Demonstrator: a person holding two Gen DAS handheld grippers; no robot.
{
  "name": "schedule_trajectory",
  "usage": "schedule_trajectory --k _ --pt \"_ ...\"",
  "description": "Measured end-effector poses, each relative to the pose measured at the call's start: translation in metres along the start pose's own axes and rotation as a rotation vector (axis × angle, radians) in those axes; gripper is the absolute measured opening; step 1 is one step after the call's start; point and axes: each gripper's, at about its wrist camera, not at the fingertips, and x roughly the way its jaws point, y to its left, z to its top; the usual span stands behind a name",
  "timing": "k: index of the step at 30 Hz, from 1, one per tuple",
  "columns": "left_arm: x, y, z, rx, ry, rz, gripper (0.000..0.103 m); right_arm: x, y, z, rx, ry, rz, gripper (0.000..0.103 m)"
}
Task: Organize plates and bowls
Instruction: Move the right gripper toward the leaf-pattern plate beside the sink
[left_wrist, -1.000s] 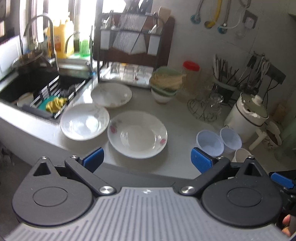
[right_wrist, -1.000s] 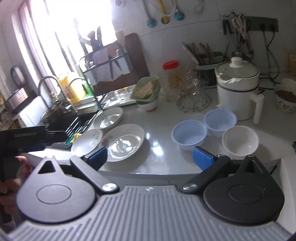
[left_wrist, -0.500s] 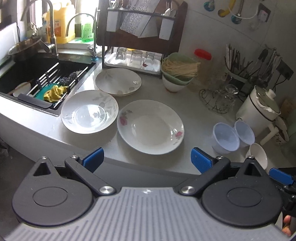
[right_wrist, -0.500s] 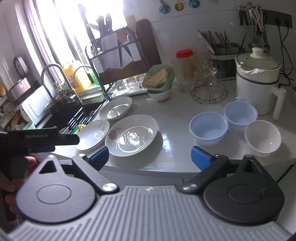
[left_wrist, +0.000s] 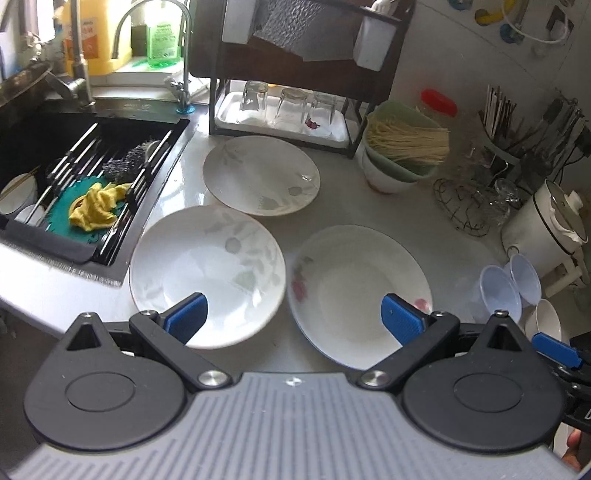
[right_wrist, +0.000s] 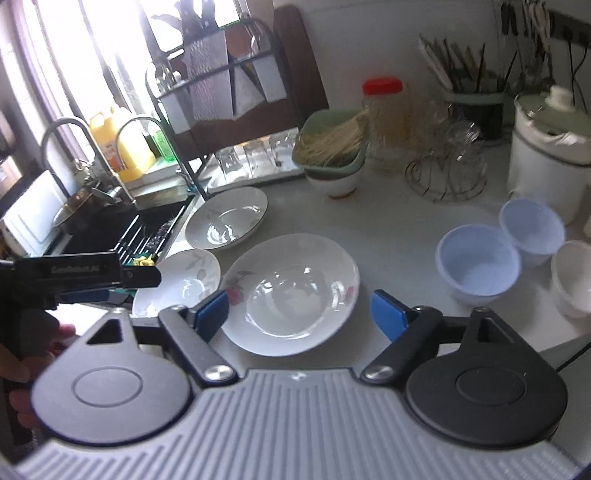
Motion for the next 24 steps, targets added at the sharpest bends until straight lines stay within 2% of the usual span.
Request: schedule_trajectory --k 3,5,8,12,19,24 --pt "0.017 0.02 0.018 0.04 0.023 -0.003 0.102 0.02 0.02 0.004 0.006 0.014 -0.019 0.083" --pt "0.027 0.033 0.029 0.068 0.034 -0.016 0.102 0.034 0.033 0.007 0.017 0.026 -0.043 0.076" --pt "0.04 0.054 0.046 0.102 0.043 -0.056 0.102 0.057 0.053 0.009 0.041 0.054 -0.084 0.073" --pt "0.061 0.079 0.068 0.194 0.059 -0.041 0.102 0.089 0.081 0.009 0.093 0.079 -0.094 0.071" --pt "0.096 0.132 0.102 0.167 0.128 -0.117 0.101 0.127 0.116 0.006 0.182 0.086 -0.06 0.069" --pt "0.115 0.158 0.115 0.146 0.134 -0.157 0.1 0.144 0.13 0.002 0.236 0.12 -0.041 0.069"
